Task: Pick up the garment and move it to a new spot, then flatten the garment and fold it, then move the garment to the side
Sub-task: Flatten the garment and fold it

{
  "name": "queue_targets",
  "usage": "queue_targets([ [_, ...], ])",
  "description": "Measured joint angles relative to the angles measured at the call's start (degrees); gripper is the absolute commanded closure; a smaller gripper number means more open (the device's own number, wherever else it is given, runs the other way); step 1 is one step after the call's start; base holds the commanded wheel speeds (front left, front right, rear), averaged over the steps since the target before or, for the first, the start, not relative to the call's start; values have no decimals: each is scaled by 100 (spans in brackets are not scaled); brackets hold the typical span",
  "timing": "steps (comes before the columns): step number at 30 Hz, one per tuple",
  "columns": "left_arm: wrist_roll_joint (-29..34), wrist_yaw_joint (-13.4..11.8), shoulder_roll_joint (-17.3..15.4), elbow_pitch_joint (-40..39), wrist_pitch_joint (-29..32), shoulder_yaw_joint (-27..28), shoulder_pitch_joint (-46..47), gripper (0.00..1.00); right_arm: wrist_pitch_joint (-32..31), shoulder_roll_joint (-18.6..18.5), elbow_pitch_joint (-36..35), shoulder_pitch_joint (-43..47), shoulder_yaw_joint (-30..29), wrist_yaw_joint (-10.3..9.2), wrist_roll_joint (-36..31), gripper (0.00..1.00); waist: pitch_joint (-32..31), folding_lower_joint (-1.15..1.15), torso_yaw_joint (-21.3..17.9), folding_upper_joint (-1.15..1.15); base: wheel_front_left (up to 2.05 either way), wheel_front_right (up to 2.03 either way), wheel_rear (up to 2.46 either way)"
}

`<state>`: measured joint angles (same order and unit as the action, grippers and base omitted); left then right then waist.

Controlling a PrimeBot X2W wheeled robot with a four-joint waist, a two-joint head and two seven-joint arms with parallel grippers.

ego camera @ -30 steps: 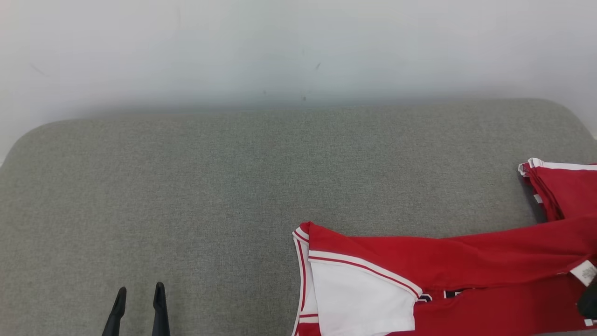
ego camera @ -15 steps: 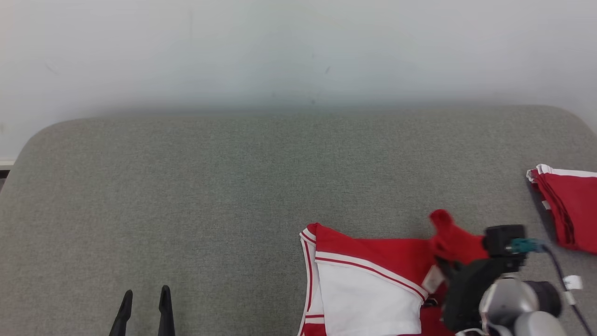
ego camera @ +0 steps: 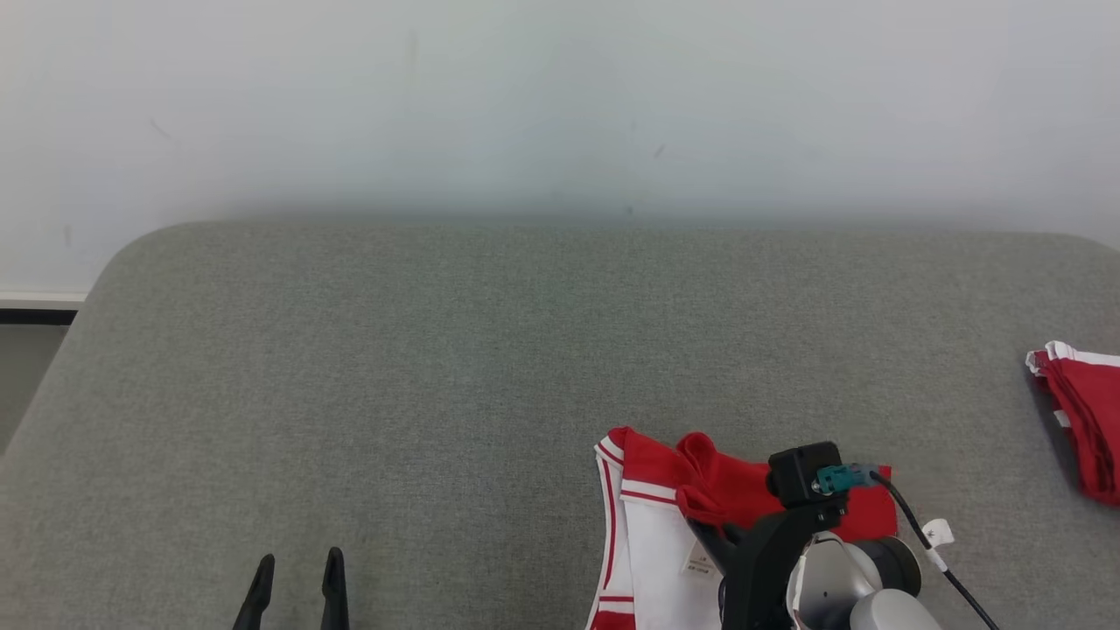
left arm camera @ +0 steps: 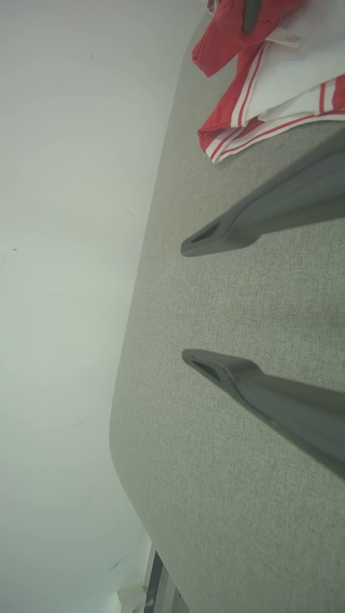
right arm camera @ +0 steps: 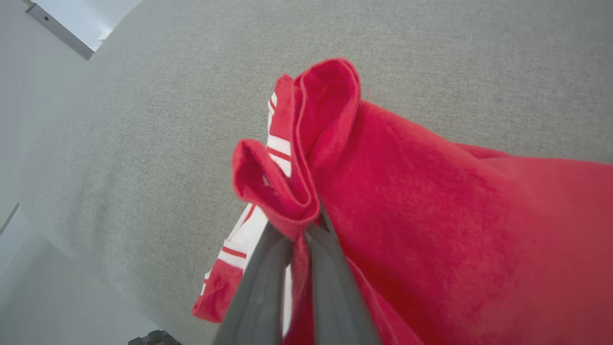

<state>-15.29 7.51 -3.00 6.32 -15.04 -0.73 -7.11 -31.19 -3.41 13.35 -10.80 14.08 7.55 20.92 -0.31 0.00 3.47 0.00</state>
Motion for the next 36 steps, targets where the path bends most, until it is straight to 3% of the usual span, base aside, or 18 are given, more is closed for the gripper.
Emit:
queue_targets([
  [18,-63,0,-27,131,0,-90,-68,0,660,44,1230,-510,549,0,428,98,-98,0,434,0,0,0,0],
  [19,-68,0,-34,136,0,-88,-68,0,692,44,1277,-534,559,0,428,56,-99,0,441,0,0,0,0],
  [20,-82,0,-44,138,0,-86,-68,0,717,45,1323,-561,557,0,428,0,-99,0,442,0,0,0,0],
  [28,-116,0,-70,159,0,-15,-60,0,1006,48,1011,-617,591,0,821,0,-84,0,357,0,0,0,0],
  [36,-137,0,-85,158,0,34,-14,0,1163,-242,171,-371,8,0,301,0,-56,0,214,0,0,0,0],
])
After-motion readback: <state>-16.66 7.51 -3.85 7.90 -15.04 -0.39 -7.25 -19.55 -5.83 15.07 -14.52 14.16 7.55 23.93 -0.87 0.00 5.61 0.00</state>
